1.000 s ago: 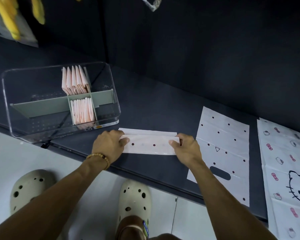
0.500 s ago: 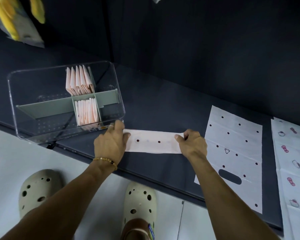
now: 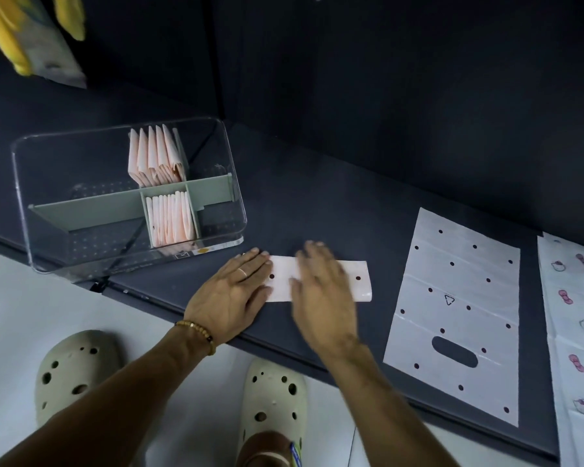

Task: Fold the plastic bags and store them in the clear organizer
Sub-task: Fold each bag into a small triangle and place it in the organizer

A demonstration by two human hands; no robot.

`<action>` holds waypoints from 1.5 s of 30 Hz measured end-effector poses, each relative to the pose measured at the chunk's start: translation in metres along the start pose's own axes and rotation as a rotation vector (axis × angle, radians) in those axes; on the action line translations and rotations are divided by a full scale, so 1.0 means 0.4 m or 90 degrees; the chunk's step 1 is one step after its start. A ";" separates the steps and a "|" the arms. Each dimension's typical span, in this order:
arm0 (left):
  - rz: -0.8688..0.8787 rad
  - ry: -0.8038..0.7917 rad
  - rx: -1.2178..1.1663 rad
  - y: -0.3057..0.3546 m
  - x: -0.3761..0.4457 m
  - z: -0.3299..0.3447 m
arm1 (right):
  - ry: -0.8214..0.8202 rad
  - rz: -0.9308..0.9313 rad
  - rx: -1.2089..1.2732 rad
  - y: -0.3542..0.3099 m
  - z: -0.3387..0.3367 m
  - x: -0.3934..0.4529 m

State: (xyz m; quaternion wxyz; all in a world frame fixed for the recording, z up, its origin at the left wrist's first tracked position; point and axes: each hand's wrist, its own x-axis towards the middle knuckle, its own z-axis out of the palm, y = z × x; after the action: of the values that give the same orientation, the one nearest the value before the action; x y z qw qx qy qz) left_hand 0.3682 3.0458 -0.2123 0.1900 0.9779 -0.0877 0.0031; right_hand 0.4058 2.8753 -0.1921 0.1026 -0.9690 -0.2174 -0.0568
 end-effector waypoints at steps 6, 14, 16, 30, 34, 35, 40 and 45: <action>0.009 -0.005 0.018 -0.005 -0.002 -0.006 | -0.128 -0.056 0.042 -0.021 0.051 -0.038; -0.010 -0.006 -0.007 -0.009 -0.003 -0.004 | -0.196 0.038 -0.063 0.231 -0.019 -0.080; -0.008 0.006 -0.033 -0.011 -0.006 -0.004 | -0.193 0.065 -0.100 0.225 -0.032 -0.071; 0.030 0.018 -0.032 -0.007 -0.012 -0.006 | 0.005 -0.034 -0.074 -0.059 -0.006 -0.068; 0.011 0.005 -0.046 -0.013 -0.010 -0.002 | 0.031 0.003 -0.041 -0.050 0.003 -0.055; 0.005 0.010 -0.059 -0.013 -0.010 -0.005 | 0.035 0.025 0.005 -0.044 -0.002 -0.056; 0.026 0.075 -0.134 0.002 -0.022 -0.030 | 0.051 0.070 0.189 -0.001 -0.017 -0.087; -0.048 0.037 -0.228 0.082 -0.027 -0.019 | -0.078 0.282 0.617 0.038 -0.066 -0.082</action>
State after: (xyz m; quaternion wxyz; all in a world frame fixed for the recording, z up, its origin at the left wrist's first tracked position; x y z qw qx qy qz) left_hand 0.3522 3.0205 -0.1933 0.3634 0.9305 -0.0443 0.0082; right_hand 0.3811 2.8424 -0.1741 0.5351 -0.8346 -0.0150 0.1302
